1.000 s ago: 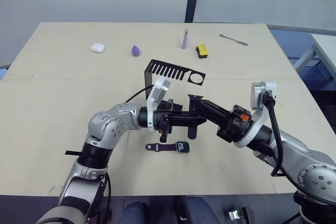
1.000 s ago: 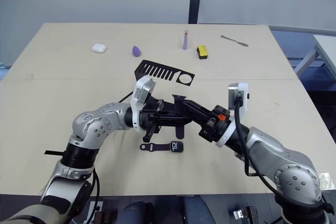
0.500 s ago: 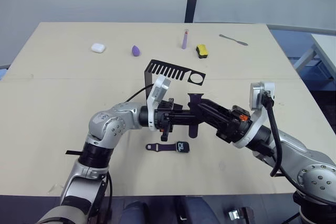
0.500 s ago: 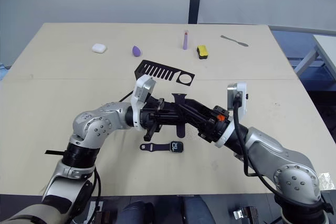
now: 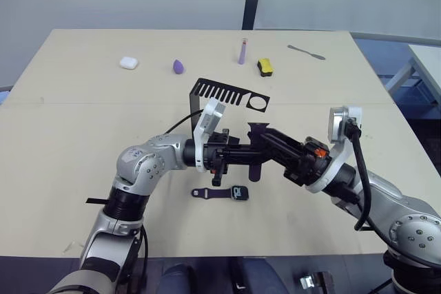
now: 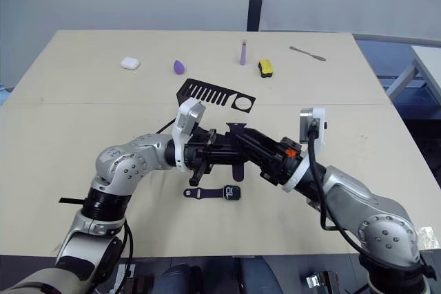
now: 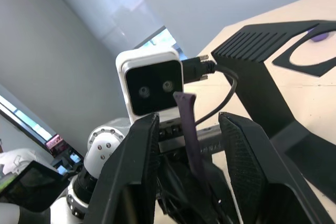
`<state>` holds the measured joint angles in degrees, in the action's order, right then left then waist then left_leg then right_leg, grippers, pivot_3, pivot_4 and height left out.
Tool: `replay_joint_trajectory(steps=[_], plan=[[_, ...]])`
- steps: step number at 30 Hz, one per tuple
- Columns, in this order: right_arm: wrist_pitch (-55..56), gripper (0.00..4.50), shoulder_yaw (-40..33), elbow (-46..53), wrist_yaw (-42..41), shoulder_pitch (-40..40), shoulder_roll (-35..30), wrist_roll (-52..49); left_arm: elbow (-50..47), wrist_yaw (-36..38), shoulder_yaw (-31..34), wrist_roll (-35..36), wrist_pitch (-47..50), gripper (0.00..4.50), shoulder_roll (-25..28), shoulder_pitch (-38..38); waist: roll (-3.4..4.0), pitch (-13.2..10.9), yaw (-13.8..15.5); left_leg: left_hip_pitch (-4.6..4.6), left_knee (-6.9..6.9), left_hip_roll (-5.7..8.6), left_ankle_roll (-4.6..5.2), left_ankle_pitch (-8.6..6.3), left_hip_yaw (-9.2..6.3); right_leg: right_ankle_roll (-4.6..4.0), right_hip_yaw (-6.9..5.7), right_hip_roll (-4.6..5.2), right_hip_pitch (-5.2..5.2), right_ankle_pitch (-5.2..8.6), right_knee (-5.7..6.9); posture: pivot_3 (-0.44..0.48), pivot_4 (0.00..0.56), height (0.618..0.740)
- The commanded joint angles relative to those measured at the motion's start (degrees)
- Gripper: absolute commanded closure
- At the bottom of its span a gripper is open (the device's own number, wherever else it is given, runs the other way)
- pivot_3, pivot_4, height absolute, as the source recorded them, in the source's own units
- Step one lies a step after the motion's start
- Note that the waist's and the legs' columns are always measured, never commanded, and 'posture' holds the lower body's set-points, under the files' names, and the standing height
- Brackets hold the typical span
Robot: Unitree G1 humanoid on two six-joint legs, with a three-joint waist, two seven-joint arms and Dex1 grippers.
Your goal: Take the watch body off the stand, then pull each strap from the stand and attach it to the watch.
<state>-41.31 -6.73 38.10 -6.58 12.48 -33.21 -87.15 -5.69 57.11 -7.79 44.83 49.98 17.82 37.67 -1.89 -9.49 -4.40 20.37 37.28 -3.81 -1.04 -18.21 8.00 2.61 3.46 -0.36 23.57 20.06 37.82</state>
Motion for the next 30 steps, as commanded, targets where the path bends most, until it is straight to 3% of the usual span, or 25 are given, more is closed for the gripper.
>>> replay_joint_trajectory(steps=[1,10,13,15,30], plan=[[1.2,2.60,-1.1,1.3,-0.6,0.3,-0.1,-1.2,-1.4,0.3,1.1,1.1,-0.2,4.50,-0.2,1.0,0.00,0.0,0.0,0.00,-0.01,0.00,0.00,0.00,0.00,0.00,0.00,0.00,0.00,0.00,0.00,0.000,0.150,0.740],[1.0,2.60,-1.2,1.6,-0.9,-0.2,-0.7,-1.2,-1.1,0.2,1.3,1.1,-0.4,4.50,-0.3,1.2,0.00,0.0,0.0,0.00,-0.03,0.00,0.00,0.00,0.00,0.00,0.00,0.00,0.00,0.00,-0.02,0.000,0.150,0.740],[1.1,3.43,-1.2,1.6,-0.9,-0.1,-0.6,-1.3,-1.2,0.2,1.4,1.1,-0.4,4.50,-0.4,1.1,0.00,0.0,0.0,0.00,-0.02,0.00,0.00,0.00,0.00,0.00,0.00,0.00,0.00,0.00,-0.02,0.000,0.150,0.740],[1.2,4.41,-1.2,1.5,-0.8,0.1,-0.4,-1.4,-1.2,0.1,1.4,1.1,-0.4,4.50,-0.4,1.1,0.00,0.0,0.0,0.01,-0.03,0.00,0.00,0.00,0.00,0.00,0.00,0.00,0.00,0.00,-0.03,0.000,0.150,0.740],[1.6,4.47,-1.3,1.7,-0.5,0.1,-0.3,-2.1,-1.9,0.3,0.2,-0.8,-1.3,4.50,0.6,0.5,0.00,0.0,0.0,0.01,-0.03,0.00,0.00,0.00,0.00,0.00,0.00,0.00,0.00,0.00,-0.03,0.000,0.150,0.740]])
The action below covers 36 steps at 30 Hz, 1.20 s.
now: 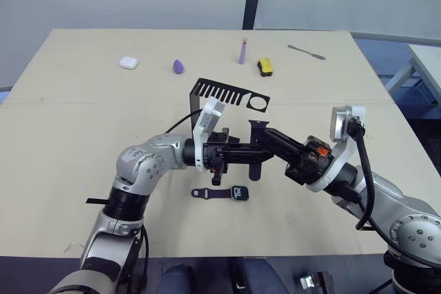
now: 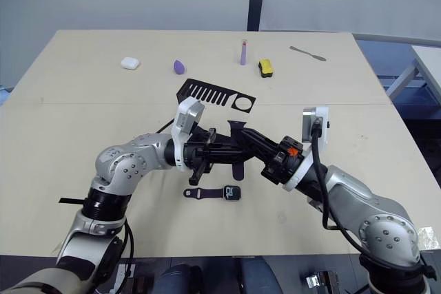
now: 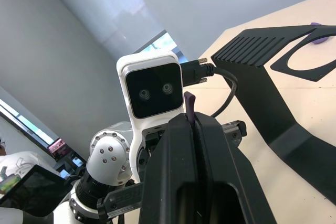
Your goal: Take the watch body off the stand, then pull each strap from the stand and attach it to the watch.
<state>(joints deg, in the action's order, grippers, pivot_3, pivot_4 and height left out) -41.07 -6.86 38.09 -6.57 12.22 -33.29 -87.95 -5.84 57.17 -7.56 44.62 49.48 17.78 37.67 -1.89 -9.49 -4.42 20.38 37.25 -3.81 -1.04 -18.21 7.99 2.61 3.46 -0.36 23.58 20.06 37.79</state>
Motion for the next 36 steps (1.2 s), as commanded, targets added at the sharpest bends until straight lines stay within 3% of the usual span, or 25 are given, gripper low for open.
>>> replay_joint_trajectory(steps=[1,4,10,12,16,20,36], plan=[[1.2,4.47,-1.2,1.8,-0.7,0.3,-0.4,-1.2,-1.7,0.2,0.2,-0.4,-0.7,4.50,0.8,0.4,0.00,0.0,0.0,0.00,0.00,0.00,0.00,0.00,0.00,0.00,0.00,0.00,0.00,0.00,0.00,0.000,0.150,0.740],[-0.8,4.50,-2.3,3.4,-4.4,-0.6,-4.6,1.1,-4.5,4.0,-1.1,-4.2,-4.4,3.66,6.9,-1.3,0.01,0.0,-0.2,0.00,-0.01,0.00,0.00,0.00,0.00,0.00,0.00,0.00,0.00,0.00,0.00,0.000,0.150,0.740],[-4.0,4.50,-7.0,8.0,-19.6,-7.7,-19.5,9.9,-6.5,5.7,-8.6,-18.6,-16.8,0.79,15.8,-5.7,0.13,-0.1,0.4,0.04,-0.17,0.00,0.00,0.00,0.01,-0.01,0.00,0.02,0.06,0.03,-0.17,0.000,0.150,0.740],[-4.3,4.50,-9.0,8.9,-25.6,-11.2,-24.0,12.9,-6.1,5.4,-11.3,-23.9,-21.8,0.04,17.1,-7.0,0.11,-0.1,1.1,0.11,-0.18,0.00,0.05,-0.03,-0.03,0.02,-0.02,0.03,0.05,0.01,-0.30,0.000,0.150,0.740],[-2.4,4.50,-12.1,10.2,-36.2,-18.9,-30.1,22.8,-4.5,2.9,-13.8,-29.3,-25.6,0.04,15.7,-8.2,0.05,-0.1,1.7,0.19,-0.14,0.01,0.16,-0.09,-0.06,0.10,-0.03,0.05,0.03,-0.03,-0.41,0.000,0.150,0.740],[0.7,4.50,-12.3,9.8,-41.1,-23.7,-31.4,31.8,-4.0,1.1,-15.6,-33.4,-27.8,0.04,14.2,-9.1,0.00,-0.1,2.1,0.21,-0.04,0.02,0.21,-0.12,-0.06,0.15,-0.03,0.05,0.01,-0.06,-0.39,0.000,0.150,0.740],[2.6,4.50,-13.4,7.6,-45.3,-29.6,-28.6,41.9,-4.9,-2.7,-18.6,-39.8,-26.4,0.04,9.0,-10.4,-0.01,-0.2,2.7,0.13,0.07,0.02,0.18,-0.10,-0.05,0.16,-0.02,0.01,-0.02,-0.07,-0.21,0.000,0.150,0.740]])
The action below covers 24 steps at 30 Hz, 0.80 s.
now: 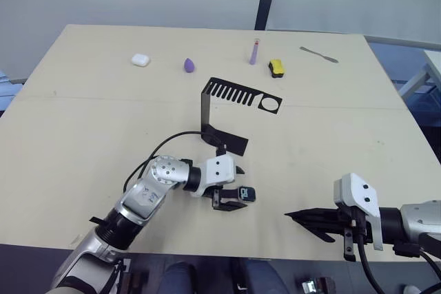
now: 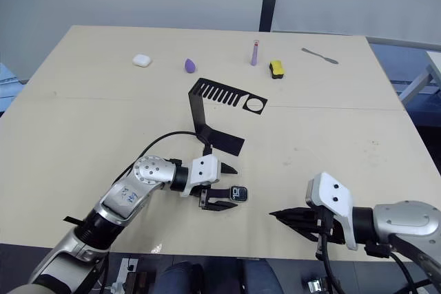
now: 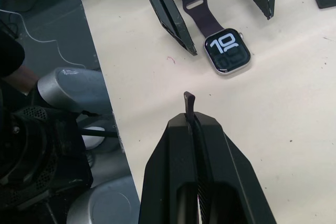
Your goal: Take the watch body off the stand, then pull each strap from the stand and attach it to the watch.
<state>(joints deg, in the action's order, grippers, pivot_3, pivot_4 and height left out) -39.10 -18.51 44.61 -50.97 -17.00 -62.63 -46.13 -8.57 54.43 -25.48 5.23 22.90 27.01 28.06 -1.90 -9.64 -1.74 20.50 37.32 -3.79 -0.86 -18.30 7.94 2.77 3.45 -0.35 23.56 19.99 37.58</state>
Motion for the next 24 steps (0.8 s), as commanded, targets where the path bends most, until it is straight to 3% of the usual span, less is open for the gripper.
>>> replay_joint_trajectory(steps=[1,5,6,9,12,16,20,24], plan=[[0.5,4.50,-1.7,1.2,-0.8,-0.5,1.1,0.2,-2.3,-0.2,-0.9,-0.9,0.2,0.04,-0.2,-0.9,0.00,0.0,0.0,-0.01,0.01,0.00,0.00,0.00,0.00,0.00,0.00,0.00,0.00,0.00,0.01,0.000,0.150,0.740],[0.3,4.50,-1.3,1.3,-0.4,-0.5,1.8,0.6,-2.2,-1.0,-1.6,-2.5,0.3,0.04,-0.6,-1.0,0.00,0.0,0.1,-0.02,0.10,0.00,0.01,0.00,0.01,0.00,0.02,0.01,-0.02,0.00,0.09,0.000,0.150,0.740],[0.2,4.50,-1.1,1.2,-0.1,-0.2,2.1,0.6,-1.5,-1.4,-1.9,-3.1,-0.2,0.27,-0.9,-1.1,0.00,0.0,0.1,-0.02,0.13,0.01,0.01,0.00,0.01,0.00,0.02,0.01,-0.03,0.00,0.11,0.000,0.150,0.740],[-0.2,4.50,-0.9,1.4,0.5,0.1,2.9,0.6,-0.3,-2.1,-2.3,-3.7,-0.1,1.31,-2.1,-1.4,0.00,0.0,0.1,-0.07,0.16,0.01,0.01,0.00,0.01,0.00,0.03,0.01,-0.08,0.00,0.14,0.000,0.150,0.740],[-0.6,4.50,-0.8,2.0,1.0,0.1,3.6,0.5,0.4,-2.2,-2.1,-3.3,0.9,2.88,-3.1,-1.3,0.00,0.0,0.0,-0.08,0.15,0.01,0.01,0.00,0.02,0.00,0.03,0.01,-0.08,0.00,0.17,0.000,0.150,0.740],[0.1,4.50,-1.1,3.1,1.6,-0.6,4.2,2.5,1.6,-1.2,0.2,-1.0,4.3,2.92,-3.6,-0.5,0.00,0.0,0.1,-0.10,0.16,0.01,0.01,0.00,0.01,0.00,0.03,0.00,-0.09,0.00,0.18,0.000,0.150,0.740],[3.7,4.50,-0.2,4.5,3.6,0.9,5.6,8.3,1.9,2.1,7.7,11.2,21.5,2.92,-5.3,2.9,-0.01,0.0,0.0,-0.08,0.27,0.01,0.01,0.01,0.00,0.00,0.02,0.00,-0.07,0.00,0.30,0.000,0.150,0.740],[7.1,4.50,5.7,5.2,8.3,7.2,7.6,15.9,5.8,6.0,14.1,23.2,40.4,2.92,-5.0,7.8,0.00,0.0,-0.2,-0.05,0.32,0.00,-0.01,0.01,-0.01,0.00,-0.01,-0.02,-0.05,0.00,0.32,0.000,0.150,0.740]])
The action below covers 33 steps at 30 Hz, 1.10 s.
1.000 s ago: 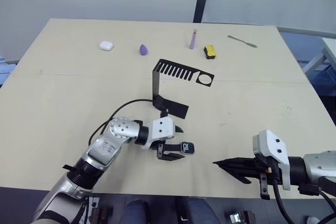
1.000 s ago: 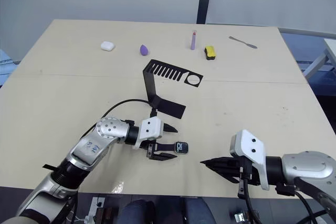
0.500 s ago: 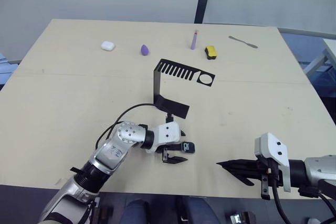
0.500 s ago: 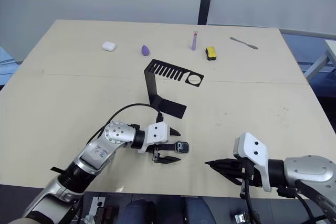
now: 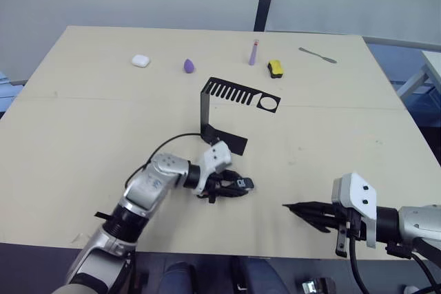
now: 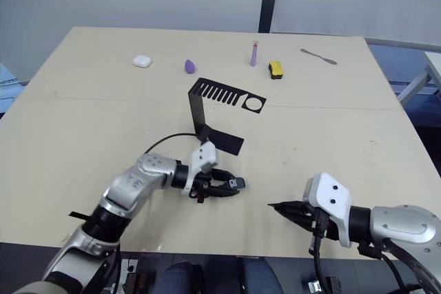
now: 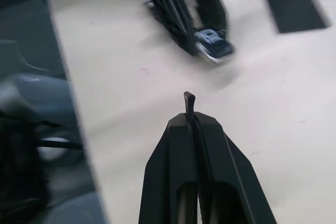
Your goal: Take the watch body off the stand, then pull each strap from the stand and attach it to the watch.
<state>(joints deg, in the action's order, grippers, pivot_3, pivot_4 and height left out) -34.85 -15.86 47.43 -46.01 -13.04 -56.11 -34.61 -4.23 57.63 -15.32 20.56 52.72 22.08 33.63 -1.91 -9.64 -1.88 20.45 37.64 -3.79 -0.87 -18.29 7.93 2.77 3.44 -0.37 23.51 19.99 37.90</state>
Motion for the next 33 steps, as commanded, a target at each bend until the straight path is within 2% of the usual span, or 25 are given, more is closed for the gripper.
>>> replay_joint_trajectory(steps=[1,5,10,21,33], plan=[[3.4,4.50,4.7,2.4,4.0,4.8,1.4,6.1,2.4,2.9,4.7,9.3,13.0,2.92,0.0,3.0,0.01,0.0,-0.1,-0.01,-0.01,0.00,-0.01,0.00,0.00,-0.01,0.00,0.00,0.01,0.01,0.01,0.000,0.150,0.740],[6.5,4.50,12.0,1.5,4.9,10.1,0.7,14.6,5.5,2.5,7.0,13.6,19.9,2.92,0.1,5.2,0.01,0.0,-0.1,-0.01,0.00,0.00,-0.05,0.01,0.01,-0.04,-0.01,0.00,0.05,0.03,0.02,0.000,0.150,0.740],[7.9,4.50,17.8,0.2,4.9,14.9,1.3,21.2,7.0,-0.4,8.7,15.3,21.9,2.92,-1.4,6.0,0.01,0.0,0.1,0.01,0.12,0.00,-0.04,0.01,0.01,-0.05,-0.01,0.02,0.05,0.03,0.08,0.000,0.150,0.740],[8.3,4.50,20.2,-1.3,4.2,17.1,3.5,25.0,6.6,-4.3,9.9,17.0,23.8,2.92,-3.0,5.8,0.01,0.0,0.1,0.01,0.16,-0.01,-0.05,0.01,0.01,-0.06,-0.01,0.02,0.06,0.03,0.14,0.000,0.150,0.740],[7.7,4.50,19.4,-0.7,3.1,17.0,4.0,24.6,6.4,-5.6,9.9,17.8,22.5,2.92,-2.8,5.6,0.01,0.0,0.1,0.01,0.18,0.00,-0.05,0.01,0.02,-0.06,-0.02,0.02,0.06,0.03,0.15,0.000,0.150,0.740]])
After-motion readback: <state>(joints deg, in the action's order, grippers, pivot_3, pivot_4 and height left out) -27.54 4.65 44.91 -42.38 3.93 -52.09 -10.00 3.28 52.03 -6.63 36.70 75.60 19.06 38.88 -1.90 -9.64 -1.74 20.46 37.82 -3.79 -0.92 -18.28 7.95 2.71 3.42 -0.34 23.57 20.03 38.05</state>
